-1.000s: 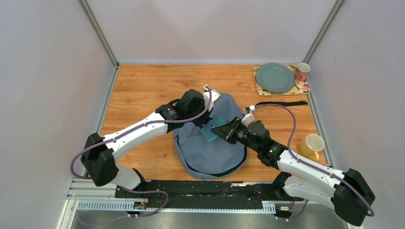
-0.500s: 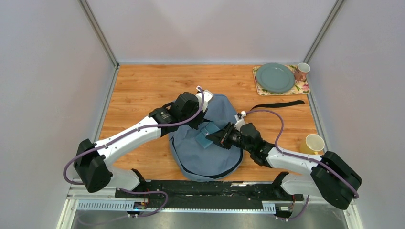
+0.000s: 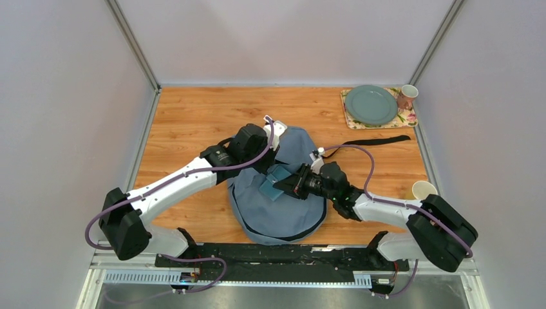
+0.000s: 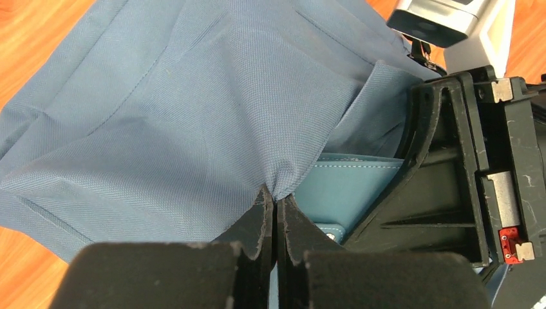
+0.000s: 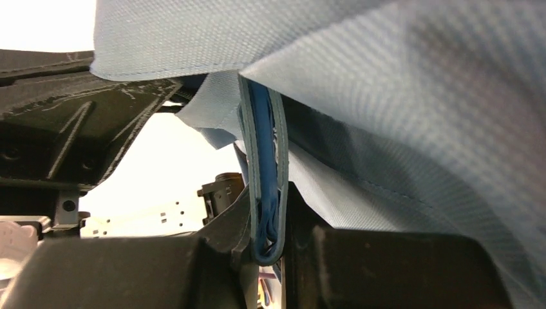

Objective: Pack the student bag
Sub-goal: Place the personal item in the student bag.

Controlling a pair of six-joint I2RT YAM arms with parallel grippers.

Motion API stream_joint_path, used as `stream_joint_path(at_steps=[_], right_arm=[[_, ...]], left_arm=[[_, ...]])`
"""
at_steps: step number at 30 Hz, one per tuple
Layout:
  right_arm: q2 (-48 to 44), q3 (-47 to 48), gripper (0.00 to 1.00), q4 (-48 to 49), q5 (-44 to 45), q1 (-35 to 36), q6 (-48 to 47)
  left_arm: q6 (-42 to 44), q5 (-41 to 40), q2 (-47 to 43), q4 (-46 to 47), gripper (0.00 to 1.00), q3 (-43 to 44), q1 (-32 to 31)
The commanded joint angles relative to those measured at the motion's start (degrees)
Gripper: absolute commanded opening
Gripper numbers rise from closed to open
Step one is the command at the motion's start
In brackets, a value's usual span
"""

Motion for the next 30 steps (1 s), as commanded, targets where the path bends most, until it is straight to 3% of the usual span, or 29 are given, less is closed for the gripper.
stream_joint_path(at_steps=[1, 13, 20, 26, 30], right_arm=[[0.51, 4.29, 0.0, 8.91, -4.35, -2.27, 0.29], [-0.02, 0.16, 0.0, 11.9, -5.33, -14.93, 5.64], [1.57, -2.39, 0.0, 20.6, 1.17, -14.58, 9.78], [-1.33, -0.1, 0.0, 19.02, 10.83, -10.72, 7.76], [-1.86, -1.42, 0.0, 23.05, 14.45, -9.75, 9.16]], left_arm=[[-1.16, 6.14, -4.3, 4.73, 0.0, 0.14, -0.7], [-4.31, 10.08, -9.84, 6.22, 0.0, -6.55, -0.7], [-8.89, 15.1, -8.09, 6.67, 0.0, -4.44, -0.97], [-8.1, 14.31, -5.9, 1.5, 0.0, -1.29, -1.14], [-6.08, 10.99, -5.88, -2.55, 0.0, 1.01, -1.14]])
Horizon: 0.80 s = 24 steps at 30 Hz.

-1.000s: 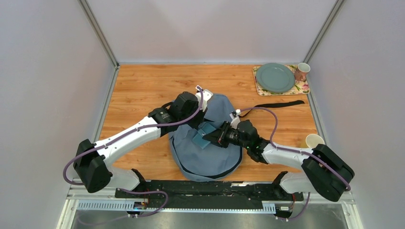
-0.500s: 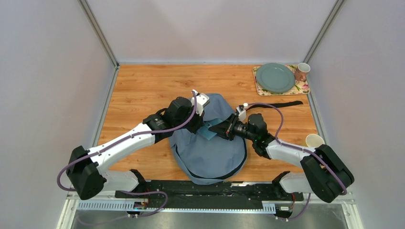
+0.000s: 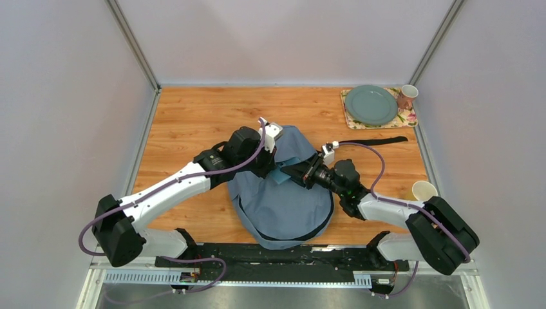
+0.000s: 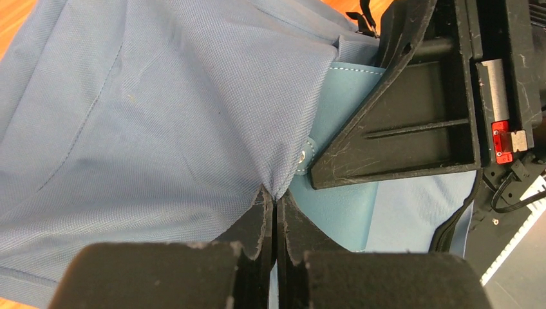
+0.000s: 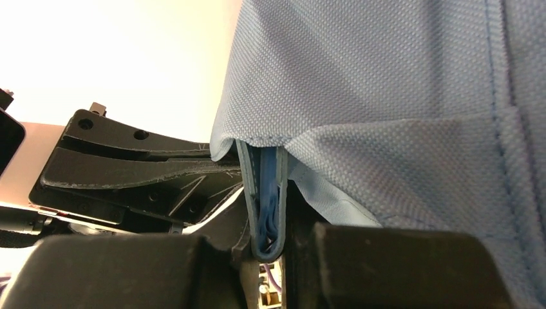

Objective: Pack the student bag
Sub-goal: Place the personal item in the student bag.

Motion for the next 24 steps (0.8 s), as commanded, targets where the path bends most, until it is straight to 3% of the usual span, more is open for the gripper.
stream_joint_path(at_steps=[1, 13, 19, 24], right_arm=[[-2.38, 0.85, 0.0, 8.92, 18.62, -1.35, 2.12], [2.35, 4.19, 0.0, 7.33, 24.26, 3.65, 2.48], [-2.56, 1.11, 0.0, 5.94, 29.43, 3.74, 2.57], [-2.22, 1.9, 0.0, 6.54, 27.95, 3.31, 3.27]], left_arm=[[-0.99, 3.05, -2.19, -5.2, 0.0, 4.83, -1.36], [3.14, -4.42, -3.6, -8.63, 0.0, 7.2, -1.36], [6.48, -11.64, -4.92, -11.62, 0.0, 7.03, -1.36], [7.28, -10.77, -5.71, -10.57, 0.0, 6.07, -1.36]])
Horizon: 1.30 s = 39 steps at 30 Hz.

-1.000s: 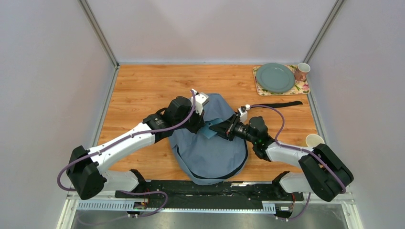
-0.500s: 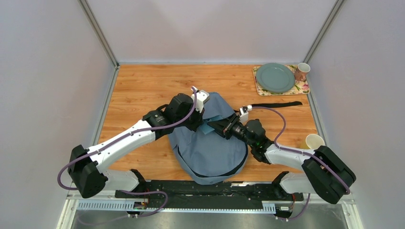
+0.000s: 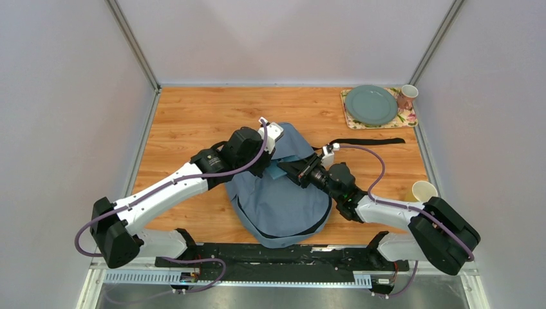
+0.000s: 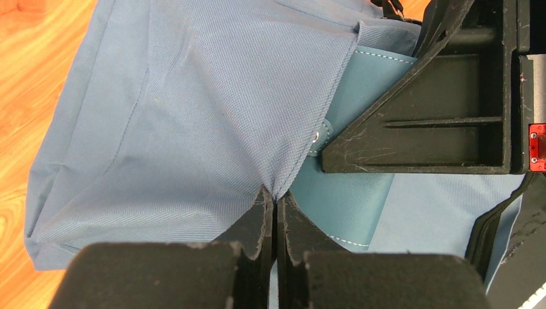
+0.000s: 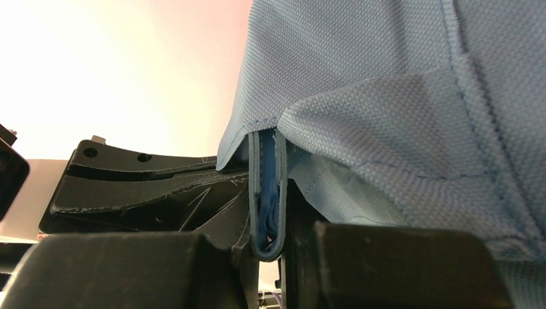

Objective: Pack the student bag
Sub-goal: Place the personal item in the student bag.

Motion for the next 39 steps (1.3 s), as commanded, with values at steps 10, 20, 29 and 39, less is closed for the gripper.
stream_joint_path(at_steps=[10, 20, 29, 39], right_arm=[[0.12, -0.77, 0.0, 12.47, 12.05, -3.52, 3.33], [-3.15, 1.17, 0.0, 0.56, 13.02, -3.43, -0.19], [4.59, 7.57, 0.0, -3.65, 6.61, -2.47, -1.23], [8.45, 20.23, 0.05, -27.0, 5.64, 2.19, -8.89]], left_arm=[[2.49, -3.8, -4.59, -4.85, 0.11, 1.34, -0.05], [2.23, 0.23, -6.53, -1.25, 0.25, -0.86, -0.05], [1.36, 3.04, -5.03, -1.07, 0.22, -1.12, 0.04], [-2.34, -4.59, -13.9, 4.9, 0.47, -6.74, 0.04]])
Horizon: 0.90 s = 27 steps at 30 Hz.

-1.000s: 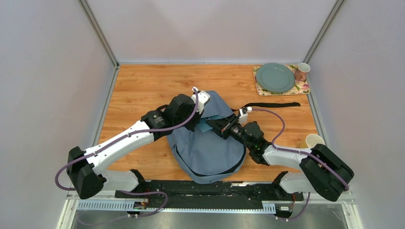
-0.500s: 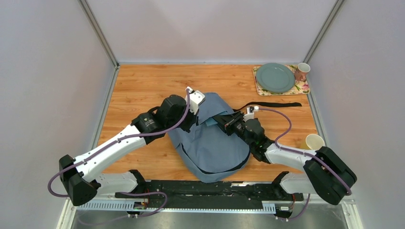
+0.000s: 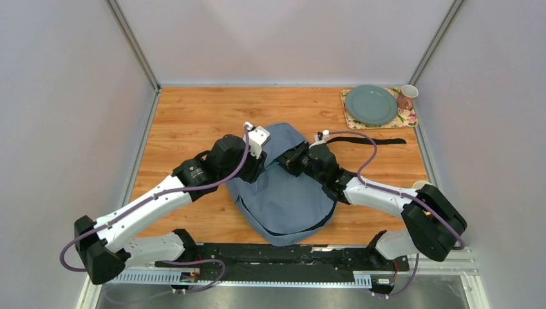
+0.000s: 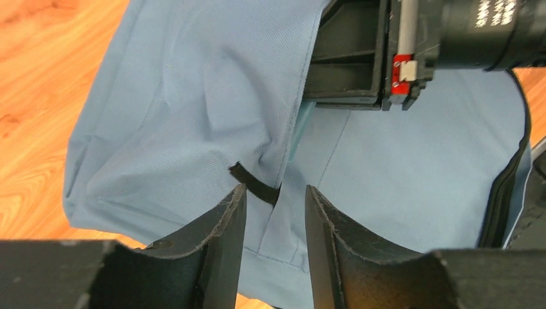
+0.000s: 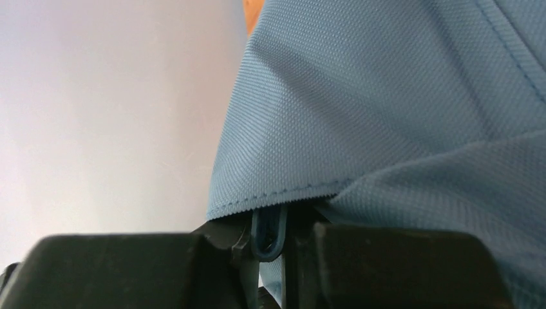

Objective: Pack the student bag
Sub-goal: Place the personal item in the student bag.

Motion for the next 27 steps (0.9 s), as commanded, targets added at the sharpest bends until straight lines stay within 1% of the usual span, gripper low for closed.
stream_joint_path(at_steps=[1, 3, 4, 6, 9, 10, 12, 13, 16, 18, 21, 23, 26, 27], right_arm=[[3.67, 5.13, 0.07, -5.45, -0.81, 0.82, -3.12], [5.26, 6.88, 0.09, -5.45, -0.82, 0.99, -3.82], [7.27, 7.67, 0.12, -6.06, -0.9, 1.08, -4.0], [9.03, 9.44, 0.14, -5.81, -0.9, 0.99, -4.35], [11.67, 11.19, 0.2, -7.2, -0.46, 0.99, -6.1], [11.94, 11.37, 0.25, -7.9, -0.38, 0.99, -6.8], [11.07, 10.24, 0.3, -8.79, -0.64, 1.08, -8.12], [10.02, 9.53, 0.36, -8.88, -0.29, 1.08, -8.65], [5.36, 6.81, 0.48, -12.82, 1.55, 1.17, -10.23], [2.04, 5.49, 0.52, -15.03, 2.17, 1.08, -11.11], [-0.44, 3.12, 0.53, -15.65, 2.18, 1.08, -10.95], [-0.71, 1.97, 0.5, -14.25, 1.56, 1.17, -10.85], [0.78, 2.67, 0.4, -12.32, 0.24, 0.99, -10.94], [1.39, 2.85, 0.32, -11.35, -0.28, 0.99, -10.94]], left_arm=[[-3.27, -5.49, -6.74, 6.24, 0.48, -2.4, 0.08], [-3.98, -6.55, -10.25, 7.47, 0.51, -4.5, 0.08], [-4.77, -7.6, -12.7, 8.26, 0.52, -5.21, -0.01], [-5.39, -9.1, -14.91, 8.88, 0.54, -7.05, -0.01], [-5.92, -11.39, -18.43, 9.06, 0.57, -8.9, 0.08], [-6.01, -12.26, -19.48, 8.37, 0.57, -9.17, 0.17], [-6.18, -12.71, -20.1, 7.22, 0.57, -9.52, -0.01], [-6.36, -13.23, -20.63, 6.17, 0.57, -9.7, 0.08], [-6.71, -13.85, -21.51, 5.72, 0.57, -11.1, 0.08], [-6.97, -13.77, -21.78, 5.98, 0.57, -12.07, 0.08], [-7.33, -13.33, -21.69, 6.51, 0.58, -12.77, 0.08], [-7.41, -12.71, -21.08, 6.86, 0.58, -12.86, -0.01], [-7.68, -12.1, -20.37, 7.13, 0.58, -12.69, 0.08], [-7.68, -12.01, -20.37, 7.04, 0.58, -12.69, 0.08]])
